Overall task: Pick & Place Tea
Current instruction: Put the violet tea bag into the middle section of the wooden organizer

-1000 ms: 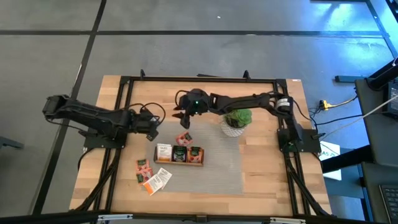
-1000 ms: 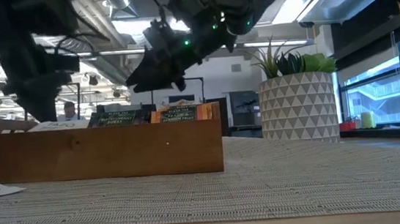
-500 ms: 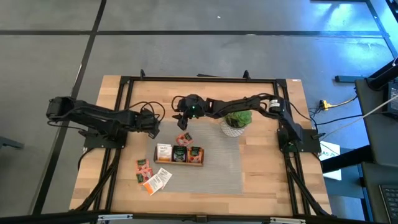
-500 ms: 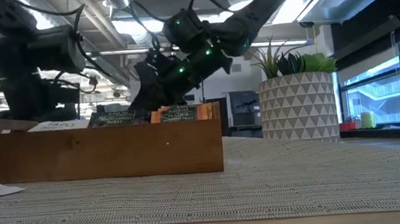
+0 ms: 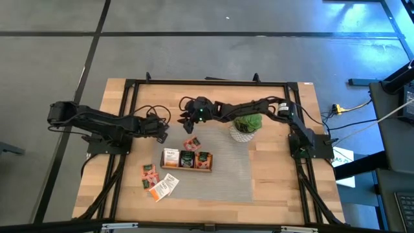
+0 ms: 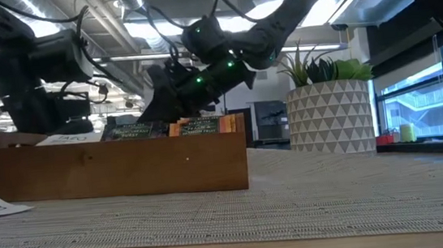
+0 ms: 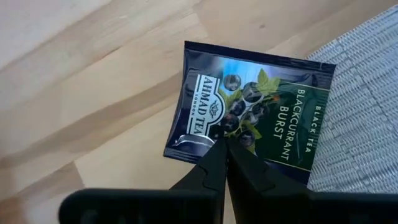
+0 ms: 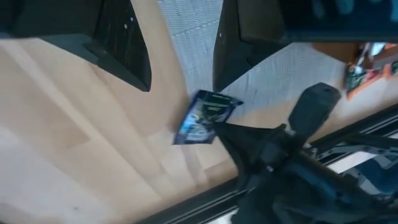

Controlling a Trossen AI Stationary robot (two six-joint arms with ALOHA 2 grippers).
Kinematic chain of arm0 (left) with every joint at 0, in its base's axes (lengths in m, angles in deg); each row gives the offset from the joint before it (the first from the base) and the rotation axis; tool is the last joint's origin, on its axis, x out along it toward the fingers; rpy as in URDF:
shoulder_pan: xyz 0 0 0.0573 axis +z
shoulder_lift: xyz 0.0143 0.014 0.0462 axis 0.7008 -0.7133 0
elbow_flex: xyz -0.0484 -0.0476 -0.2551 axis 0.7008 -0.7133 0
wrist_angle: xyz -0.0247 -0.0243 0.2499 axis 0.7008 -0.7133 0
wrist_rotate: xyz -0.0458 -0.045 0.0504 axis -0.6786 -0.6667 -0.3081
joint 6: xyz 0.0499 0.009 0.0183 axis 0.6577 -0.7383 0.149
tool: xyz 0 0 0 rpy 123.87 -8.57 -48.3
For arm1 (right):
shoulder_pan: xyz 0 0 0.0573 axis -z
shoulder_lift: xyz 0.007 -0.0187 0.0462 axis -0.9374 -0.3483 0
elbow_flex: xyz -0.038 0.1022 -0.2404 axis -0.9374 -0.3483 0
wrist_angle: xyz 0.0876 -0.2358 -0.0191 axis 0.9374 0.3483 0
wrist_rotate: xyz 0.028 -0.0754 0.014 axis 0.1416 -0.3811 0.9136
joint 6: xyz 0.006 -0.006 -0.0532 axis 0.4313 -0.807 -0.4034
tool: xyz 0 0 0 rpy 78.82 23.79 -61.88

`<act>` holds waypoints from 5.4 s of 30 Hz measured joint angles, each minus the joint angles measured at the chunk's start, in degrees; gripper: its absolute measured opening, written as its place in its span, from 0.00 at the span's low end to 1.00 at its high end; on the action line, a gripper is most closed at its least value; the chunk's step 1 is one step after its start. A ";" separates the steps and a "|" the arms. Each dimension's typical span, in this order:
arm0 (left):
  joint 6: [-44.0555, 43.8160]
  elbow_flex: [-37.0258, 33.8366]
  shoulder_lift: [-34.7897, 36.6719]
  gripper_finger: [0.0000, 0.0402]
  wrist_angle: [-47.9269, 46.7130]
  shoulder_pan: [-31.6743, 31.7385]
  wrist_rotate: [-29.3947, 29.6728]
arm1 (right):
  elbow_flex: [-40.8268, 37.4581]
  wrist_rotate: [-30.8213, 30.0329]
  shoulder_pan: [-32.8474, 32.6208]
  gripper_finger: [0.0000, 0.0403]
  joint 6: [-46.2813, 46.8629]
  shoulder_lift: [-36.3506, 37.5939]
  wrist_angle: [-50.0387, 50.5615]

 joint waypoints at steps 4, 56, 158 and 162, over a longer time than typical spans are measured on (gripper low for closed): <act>0.84 -0.05 -0.04 0.02 2.28 0.00 -0.48 | 0.00 0.21 -0.13 0.43 1.40 0.00 -0.05; 9.01 -0.07 0.48 0.02 9.87 1.99 -2.89 | 33.35 12.53 3.73 0.43 2.58 -21.11 26.98; 14.52 -0.05 29.46 0.02 9.13 -15.12 8.91 | -9.68 -16.63 -21.47 0.01 -2.81 27.76 15.61; 14.56 -0.05 29.44 0.02 11.54 -15.17 8.64 | -18.38 -16.81 -23.97 0.01 -1.76 29.17 -2.66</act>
